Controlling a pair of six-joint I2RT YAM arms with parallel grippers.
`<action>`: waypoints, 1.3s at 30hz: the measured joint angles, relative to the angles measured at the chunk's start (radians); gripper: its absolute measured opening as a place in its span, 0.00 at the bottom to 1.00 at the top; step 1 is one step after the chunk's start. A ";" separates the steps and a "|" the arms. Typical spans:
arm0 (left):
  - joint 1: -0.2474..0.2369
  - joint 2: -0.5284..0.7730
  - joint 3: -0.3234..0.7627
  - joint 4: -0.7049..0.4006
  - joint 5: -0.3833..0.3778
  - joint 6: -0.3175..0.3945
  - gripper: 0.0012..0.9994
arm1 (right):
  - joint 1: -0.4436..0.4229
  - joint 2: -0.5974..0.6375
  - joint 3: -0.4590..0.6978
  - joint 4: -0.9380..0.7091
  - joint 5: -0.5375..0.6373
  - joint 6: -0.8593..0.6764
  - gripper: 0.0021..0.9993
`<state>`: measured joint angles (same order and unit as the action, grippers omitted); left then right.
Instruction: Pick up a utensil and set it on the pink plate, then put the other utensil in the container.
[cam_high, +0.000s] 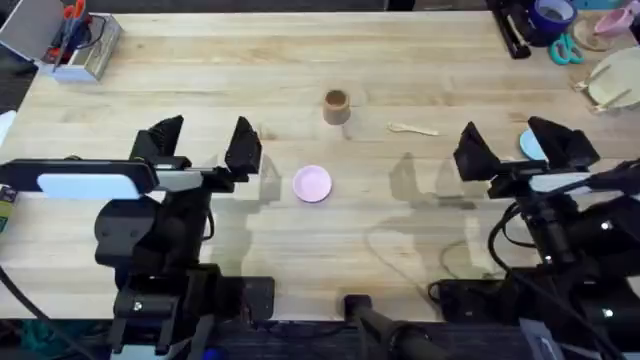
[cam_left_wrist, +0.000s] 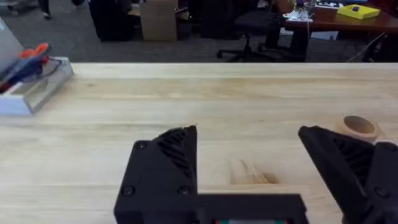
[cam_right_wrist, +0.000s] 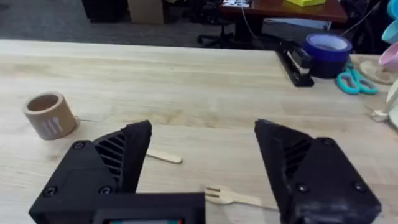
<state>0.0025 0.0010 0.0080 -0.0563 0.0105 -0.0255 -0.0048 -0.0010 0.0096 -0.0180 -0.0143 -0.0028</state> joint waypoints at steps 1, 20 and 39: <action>0.000 0.000 0.002 -0.017 0.000 -0.017 0.99 | 0.000 0.000 0.003 -0.009 0.000 0.010 0.99; 0.000 0.772 0.754 -0.484 0.128 -0.167 0.99 | -0.071 0.810 0.888 -0.680 -0.050 0.134 1.00; 0.000 1.225 1.406 -1.027 0.215 -0.170 0.99 | -0.071 1.305 1.522 -1.270 -0.061 0.134 1.00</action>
<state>0.0025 1.2255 1.4136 -1.0833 0.2252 -0.1955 -0.0753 1.3045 1.5320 -1.2878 -0.0753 0.1311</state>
